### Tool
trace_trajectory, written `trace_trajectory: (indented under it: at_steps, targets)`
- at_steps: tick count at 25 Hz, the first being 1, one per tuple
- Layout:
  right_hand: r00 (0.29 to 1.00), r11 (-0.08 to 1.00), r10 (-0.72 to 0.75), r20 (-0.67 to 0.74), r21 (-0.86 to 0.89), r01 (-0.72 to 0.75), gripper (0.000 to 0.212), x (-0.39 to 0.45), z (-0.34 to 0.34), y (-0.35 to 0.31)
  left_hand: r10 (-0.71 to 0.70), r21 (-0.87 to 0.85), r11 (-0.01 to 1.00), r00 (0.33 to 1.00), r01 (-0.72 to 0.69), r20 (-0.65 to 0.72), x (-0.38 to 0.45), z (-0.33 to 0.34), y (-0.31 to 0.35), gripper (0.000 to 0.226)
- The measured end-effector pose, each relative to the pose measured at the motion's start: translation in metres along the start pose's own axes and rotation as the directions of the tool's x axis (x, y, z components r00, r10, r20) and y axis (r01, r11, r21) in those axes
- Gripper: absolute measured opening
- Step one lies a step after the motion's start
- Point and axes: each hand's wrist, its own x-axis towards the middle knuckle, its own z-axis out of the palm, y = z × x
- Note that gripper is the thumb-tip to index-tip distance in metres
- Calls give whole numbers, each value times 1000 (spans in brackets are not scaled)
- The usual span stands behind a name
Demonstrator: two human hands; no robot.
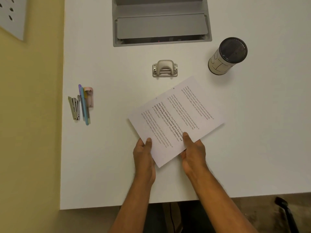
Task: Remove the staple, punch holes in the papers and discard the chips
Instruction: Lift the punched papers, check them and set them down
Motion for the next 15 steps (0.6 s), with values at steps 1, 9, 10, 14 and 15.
trace_trajectory:
  at_steps: [1,9,10,14,15]
  targets:
    - [1000,1000,-5,6,-27,5,20,1,-4,-2,-11,-7,1000,1000,11,25,-2,-4,-1,24]
    - [974,974,37,223,-226,15,27,8,-40,-28,-69,142,989,988,49,136,24,-46,54,22]
    - [965,966,59,256,-259,9,27,10,-44,-30,-94,261,964,980,45,178,28,-51,63,26]
    - [938,900,120,326,-435,36,28,14,-55,-34,-215,579,815,926,-6,312,37,-62,81,26]
    - [932,875,126,341,-481,58,28,14,-56,-33,-216,591,806,928,-6,304,36,-62,80,25]
